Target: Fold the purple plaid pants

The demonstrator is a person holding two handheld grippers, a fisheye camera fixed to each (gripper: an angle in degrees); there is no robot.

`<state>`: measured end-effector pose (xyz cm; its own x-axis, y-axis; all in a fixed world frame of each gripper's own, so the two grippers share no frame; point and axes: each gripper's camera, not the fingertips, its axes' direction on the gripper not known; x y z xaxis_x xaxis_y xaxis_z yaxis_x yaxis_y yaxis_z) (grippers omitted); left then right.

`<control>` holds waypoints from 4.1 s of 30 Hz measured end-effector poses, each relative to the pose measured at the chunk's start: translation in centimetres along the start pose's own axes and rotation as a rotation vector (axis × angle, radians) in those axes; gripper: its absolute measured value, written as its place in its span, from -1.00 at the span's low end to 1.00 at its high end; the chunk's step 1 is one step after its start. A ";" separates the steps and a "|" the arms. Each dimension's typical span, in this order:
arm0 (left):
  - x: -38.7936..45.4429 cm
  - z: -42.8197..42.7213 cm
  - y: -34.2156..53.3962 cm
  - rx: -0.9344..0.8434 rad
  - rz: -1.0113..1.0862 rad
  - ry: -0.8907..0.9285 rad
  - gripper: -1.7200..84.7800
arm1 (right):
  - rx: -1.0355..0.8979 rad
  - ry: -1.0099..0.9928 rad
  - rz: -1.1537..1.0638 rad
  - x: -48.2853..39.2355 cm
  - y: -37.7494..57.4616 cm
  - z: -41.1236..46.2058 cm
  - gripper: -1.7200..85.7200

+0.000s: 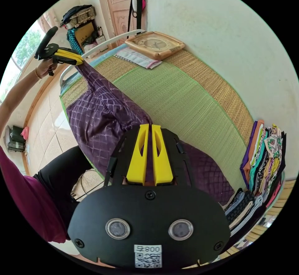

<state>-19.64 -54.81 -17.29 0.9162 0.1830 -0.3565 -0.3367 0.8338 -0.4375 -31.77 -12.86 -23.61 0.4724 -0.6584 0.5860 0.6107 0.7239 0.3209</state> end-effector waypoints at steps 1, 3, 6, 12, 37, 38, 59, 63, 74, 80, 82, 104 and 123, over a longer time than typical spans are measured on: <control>0.8 -0.2 1.5 -0.006 -0.002 0.009 -0.93 | 0.001 0.000 -0.002 -0.8 0.6 -0.1 -0.94; 1.8 0.0 3.6 -0.029 -0.011 0.020 -0.92 | -0.014 -0.030 0.003 -3.5 2.5 0.3 -0.94; 2.8 0.9 6.8 -0.079 -0.045 0.040 -0.92 | -0.046 -0.071 0.010 -6.2 4.3 1.8 -0.95; 3.9 2.5 10.8 -0.181 -0.089 0.021 -0.93 | -0.101 -0.098 -0.003 -10.2 5.9 4.8 -0.95; 4.0 4.2 22.6 -0.226 -0.224 0.078 -0.93 | -0.159 -0.181 0.001 -13.8 9.3 13.6 -0.95; 3.9 4.4 23.0 -0.230 -0.226 0.079 -0.93 | -0.166 -0.186 0.004 -13.8 9.5 14.2 -0.95; 2.3 4.4 32.2 -0.111 -0.400 0.158 -0.90 | -0.132 -0.351 0.151 -9.8 16.5 19.6 -0.95; 2.5 4.4 32.3 -0.020 -0.410 0.209 -0.90 | -0.102 -0.394 0.207 -8.5 19.2 19.5 -0.96; 3.9 13.6 25.3 -0.074 -0.410 0.178 -0.95 | -0.105 -0.341 0.196 -7.5 19.3 22.7 -0.96; 4.1 16.9 24.0 -0.117 -0.391 0.100 -0.96 | -0.102 -0.342 0.222 -6.9 20.9 25.6 -0.96; 3.9 17.5 23.6 -0.121 -0.376 0.085 -0.96 | -0.097 -0.357 0.227 -6.2 21.0 26.1 -0.96; 15.5 23.5 19.5 0.073 -0.304 0.239 -0.96 | 0.135 -0.199 0.802 12.9 44.4 23.5 -0.96; 32.8 35.3 4.8 0.041 -0.048 0.407 -0.82 | 0.114 -0.115 1.164 35.3 64.2 26.8 -0.96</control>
<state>16.45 -26.45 -1.90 0.7670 -0.0705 -0.6377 -0.2798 0.8577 -0.4314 7.01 15.90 37.62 0.6446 0.4306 0.6317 -0.2144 0.8949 -0.3913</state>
